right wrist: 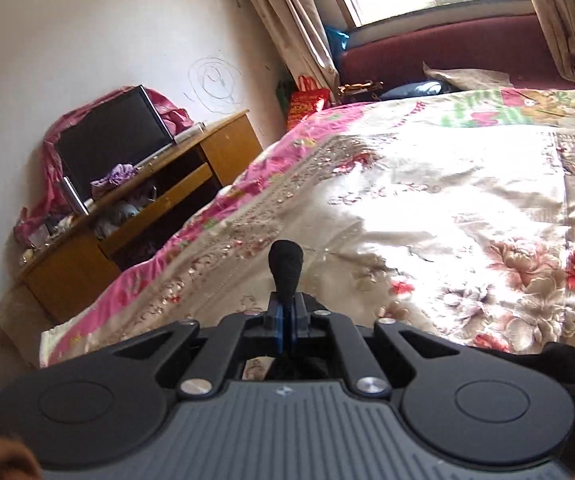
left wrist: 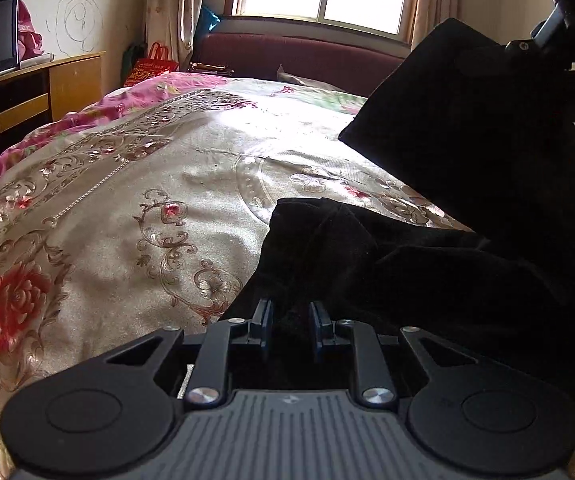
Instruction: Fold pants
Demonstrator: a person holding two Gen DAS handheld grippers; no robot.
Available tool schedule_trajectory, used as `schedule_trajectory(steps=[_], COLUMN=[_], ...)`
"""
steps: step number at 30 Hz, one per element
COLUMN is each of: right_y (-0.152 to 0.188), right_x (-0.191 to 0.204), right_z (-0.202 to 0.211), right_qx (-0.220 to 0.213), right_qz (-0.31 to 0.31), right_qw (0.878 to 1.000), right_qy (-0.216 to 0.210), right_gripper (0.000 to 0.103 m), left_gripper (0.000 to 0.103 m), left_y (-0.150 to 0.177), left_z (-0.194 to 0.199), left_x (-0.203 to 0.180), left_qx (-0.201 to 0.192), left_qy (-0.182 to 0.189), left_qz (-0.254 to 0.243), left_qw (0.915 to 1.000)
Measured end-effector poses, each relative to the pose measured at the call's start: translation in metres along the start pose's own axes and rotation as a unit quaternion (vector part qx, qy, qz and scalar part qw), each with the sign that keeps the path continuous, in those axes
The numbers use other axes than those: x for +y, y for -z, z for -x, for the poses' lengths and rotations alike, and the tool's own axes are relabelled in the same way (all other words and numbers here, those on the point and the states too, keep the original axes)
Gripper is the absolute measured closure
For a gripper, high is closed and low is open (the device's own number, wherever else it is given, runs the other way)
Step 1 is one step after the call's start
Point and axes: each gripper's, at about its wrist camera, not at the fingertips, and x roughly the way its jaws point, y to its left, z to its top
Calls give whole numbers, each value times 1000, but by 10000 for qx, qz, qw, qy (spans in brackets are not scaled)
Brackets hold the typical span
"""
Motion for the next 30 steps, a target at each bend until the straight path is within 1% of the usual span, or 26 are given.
schedule_trajectory(steps=[1,2,4,5,6,8,10,11,12,14,16,17,18,20,21,23,24,26,27,28,29,30], right_y=[8,19,51,65,79,86,78,73,67,53,36,29,22,11,7,3,4,6,10,14,17,20], right_x=[5,5,0,-1,1,6,10,11,12,12,6,4,1,-3,-4,-4,-3,-2,-2,-2,-2,-3], right_z=[-13,-27,-62,-72,-78,-72,-60,-55,-52,-44,-39,-37,-39,-46,-53,-70,-81,-98,-107,-114,-118,-120], right_qx=[159,412,1205,1459,1662,1568,1557,1555,1532,1460,1345,1264,1209,1146,1162,1393,1579,1852,2043,2180,2215,2216], right_qz=[178,250,178,221,395,563,640,684,767,953,952,950,1011,1296,1522,1970,2186,2392,2495,2628,2738,2838], right_qw=[9997,9988,9925,9890,9851,9859,9857,9853,9850,9844,9857,9868,9870,9847,9813,9702,9625,9522,9453,9387,9351,9324], right_qy=[30,61,66,133,181,153,-87,-171,-203,-225,-341,-351,-320,-204,-217,-240,-303,-425,-501,-472,-400,-322], right_gripper=[99,98,96,93,92,92,89,87,87,87,87,83,79,76,75,75,74,71,68,66,65,66], left_gripper=[68,68,68,68,68,68,68,68,68,68,68,67,66,58,51,46,46,46,46,46,46,46], left_y=[0,0,0,0,0,3,5,5,4,2,-1,-3,-5,-9,-10,-8,-7,-2,0,1,3,4], left_z=[0,1,5,8,11,16,20,22,26,36,46,52,58,66,69,67,63,52,46,42,37,33], left_x=[0,1,1,1,1,3,7,8,9,10,9,7,5,1,-2,-8,-11,-17,-19,-20,-21,-22], left_qx=[-1,1,-2,-9,-12,-10,16,4,-48,-225,-392,-515,-644,-812,-860,-841,-788,-570,-454,-379,-314,-256], left_qy=[-2,-6,-18,-36,-68,-99,-83,-65,-48,4,59,102,157,301,384,463,476,481,501,508,482,453], left_qz=[8,21,14,-13,-59,-122,-61,11,86,190,230,216,194,142,102,-25,-94,-178,-192,-208,-226,-244], left_qw=[10000,10000,10000,10000,10000,9999,9999,10000,9999,9996,9989,9984,9976,9961,9955,9954,9957,9971,9975,9978,9981,9983])
